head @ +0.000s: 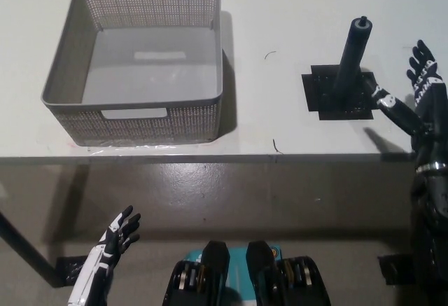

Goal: Use the right hand to pick up a electric screw driver and put it into a container on the left side

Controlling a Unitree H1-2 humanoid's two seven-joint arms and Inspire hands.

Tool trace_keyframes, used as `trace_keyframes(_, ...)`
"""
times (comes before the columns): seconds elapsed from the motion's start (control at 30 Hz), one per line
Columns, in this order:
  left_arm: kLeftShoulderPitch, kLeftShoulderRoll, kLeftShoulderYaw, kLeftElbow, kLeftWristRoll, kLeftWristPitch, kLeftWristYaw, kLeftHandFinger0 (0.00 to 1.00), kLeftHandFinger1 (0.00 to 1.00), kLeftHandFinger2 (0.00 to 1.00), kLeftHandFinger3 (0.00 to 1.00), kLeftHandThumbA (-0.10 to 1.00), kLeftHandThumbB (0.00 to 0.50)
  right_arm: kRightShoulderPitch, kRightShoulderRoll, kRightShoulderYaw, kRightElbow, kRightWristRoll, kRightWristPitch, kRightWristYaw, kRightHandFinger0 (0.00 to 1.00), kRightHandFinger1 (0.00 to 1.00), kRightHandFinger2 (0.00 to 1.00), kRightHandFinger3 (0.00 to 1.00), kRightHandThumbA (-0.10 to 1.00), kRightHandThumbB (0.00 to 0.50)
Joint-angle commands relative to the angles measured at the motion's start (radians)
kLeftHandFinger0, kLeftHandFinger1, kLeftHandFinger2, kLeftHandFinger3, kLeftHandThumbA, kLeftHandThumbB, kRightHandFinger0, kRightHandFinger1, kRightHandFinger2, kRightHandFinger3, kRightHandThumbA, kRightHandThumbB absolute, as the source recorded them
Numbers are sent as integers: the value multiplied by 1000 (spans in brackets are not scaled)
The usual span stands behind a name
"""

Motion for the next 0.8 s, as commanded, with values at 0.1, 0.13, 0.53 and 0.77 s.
trace_keyframes(0.1, -13, 6, 4, -14, -20, -18, -11, 1000, 1000, 1000, 1000, 1000, 10, -123, -17, -6, 127, 15, 11, -1, 1000, 1000, 1000, 1000, 1000, 449)
trace_keyframes(0.13, -13, 6, 3, -13, -19, -19, -11, 1000, 1000, 1000, 1000, 1000, 13, -129, -19, -4, 141, 11, 8, -3, 1000, 1000, 1000, 1000, 1000, 437)
trace_keyframes(0.53, -15, 7, 3, -10, -25, -32, -13, 1000, 1000, 1000, 1000, 1000, 24, -226, -13, -34, 299, 80, 23, 34, 1000, 1000, 1000, 1000, 1000, 412)
trace_keyframes(0.77, -15, 5, 3, -3, -20, -36, -10, 1000, 1000, 1000, 1000, 1000, 36, -304, -21, -28, 459, 71, -40, 36, 1000, 1000, 1000, 1000, 1000, 408)
